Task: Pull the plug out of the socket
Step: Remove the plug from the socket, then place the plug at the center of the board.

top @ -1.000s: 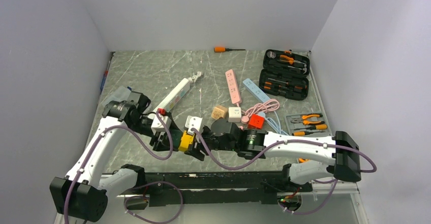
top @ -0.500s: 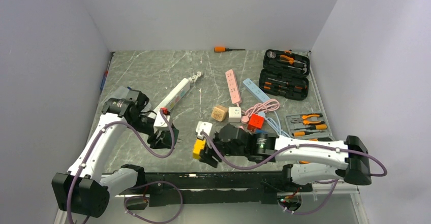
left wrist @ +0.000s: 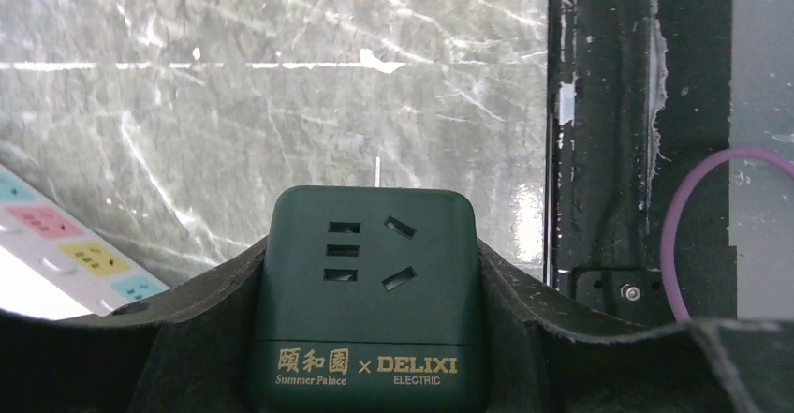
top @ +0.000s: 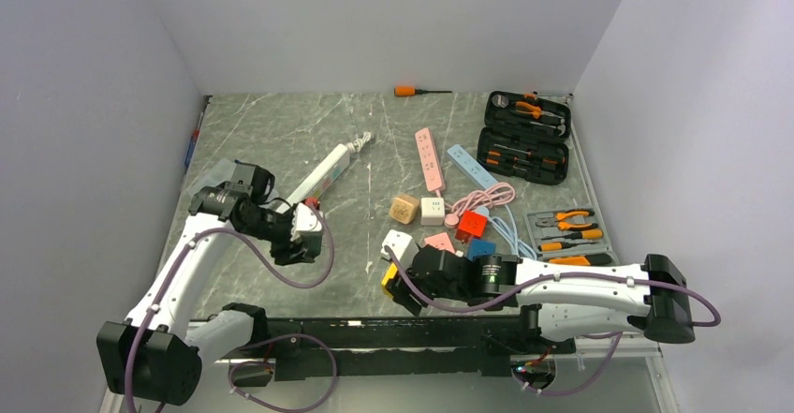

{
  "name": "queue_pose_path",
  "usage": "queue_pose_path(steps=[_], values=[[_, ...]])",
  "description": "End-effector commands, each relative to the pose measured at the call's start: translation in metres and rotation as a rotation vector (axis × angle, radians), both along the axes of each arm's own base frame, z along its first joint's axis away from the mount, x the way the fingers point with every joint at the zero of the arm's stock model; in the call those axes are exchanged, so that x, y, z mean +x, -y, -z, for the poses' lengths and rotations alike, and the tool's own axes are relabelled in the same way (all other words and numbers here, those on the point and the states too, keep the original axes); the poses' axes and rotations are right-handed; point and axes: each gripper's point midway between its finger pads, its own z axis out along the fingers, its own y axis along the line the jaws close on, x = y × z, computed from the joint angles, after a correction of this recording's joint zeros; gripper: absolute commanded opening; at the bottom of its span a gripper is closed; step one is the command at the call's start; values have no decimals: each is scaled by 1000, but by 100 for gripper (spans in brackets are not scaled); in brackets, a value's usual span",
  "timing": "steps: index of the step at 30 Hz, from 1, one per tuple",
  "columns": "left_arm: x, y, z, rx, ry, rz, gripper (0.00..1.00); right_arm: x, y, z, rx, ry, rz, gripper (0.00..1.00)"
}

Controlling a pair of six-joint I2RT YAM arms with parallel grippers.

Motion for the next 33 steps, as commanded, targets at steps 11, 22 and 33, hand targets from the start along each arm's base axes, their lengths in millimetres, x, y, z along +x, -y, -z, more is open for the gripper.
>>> queue_pose_path(steps=[11, 22, 33], values=[[39, 23, 21, -29, -67, -184, 1, 132, -1, 24, 13, 72, 575, 0], [30, 40, 61, 57, -150, -182, 1, 149, 1, 68, -26, 95, 702, 44], [27, 50, 87, 73, -201, -221, 1, 142, 3, 31, 121, 50, 731, 100]])
